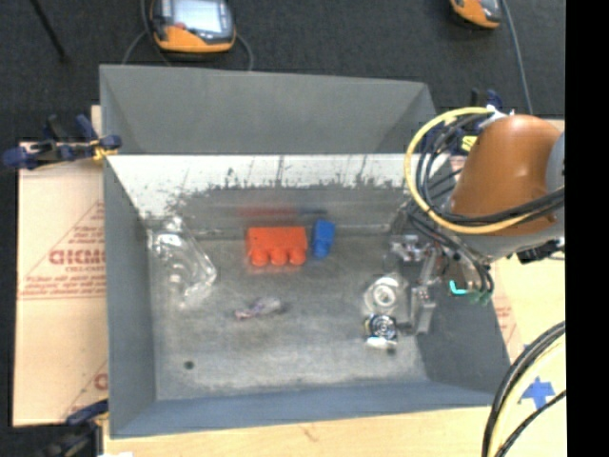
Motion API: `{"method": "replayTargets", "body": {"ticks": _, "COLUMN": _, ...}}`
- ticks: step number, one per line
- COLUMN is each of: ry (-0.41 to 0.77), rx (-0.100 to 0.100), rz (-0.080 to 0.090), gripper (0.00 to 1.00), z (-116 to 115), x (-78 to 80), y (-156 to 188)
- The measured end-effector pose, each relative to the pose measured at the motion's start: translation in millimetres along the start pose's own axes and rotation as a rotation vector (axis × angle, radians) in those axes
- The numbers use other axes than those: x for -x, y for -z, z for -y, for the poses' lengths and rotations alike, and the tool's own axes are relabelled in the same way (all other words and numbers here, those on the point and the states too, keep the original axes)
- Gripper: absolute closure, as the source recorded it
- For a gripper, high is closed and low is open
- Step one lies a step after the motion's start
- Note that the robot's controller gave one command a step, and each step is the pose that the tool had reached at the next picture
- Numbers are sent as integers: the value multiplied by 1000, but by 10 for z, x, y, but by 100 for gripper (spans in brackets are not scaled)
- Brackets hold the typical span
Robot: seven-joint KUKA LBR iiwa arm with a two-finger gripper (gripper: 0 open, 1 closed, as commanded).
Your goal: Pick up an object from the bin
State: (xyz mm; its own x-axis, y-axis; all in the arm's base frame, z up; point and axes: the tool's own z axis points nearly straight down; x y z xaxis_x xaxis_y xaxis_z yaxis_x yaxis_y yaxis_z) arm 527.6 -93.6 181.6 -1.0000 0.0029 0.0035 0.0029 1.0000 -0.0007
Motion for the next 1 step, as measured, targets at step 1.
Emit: {"method": "replayTargets", "body": {"ticks": 1, "ry": 352, "rx": -3, "rz": 15, "gripper": 0, "z": 415, "x": 124, "y": -1096}}
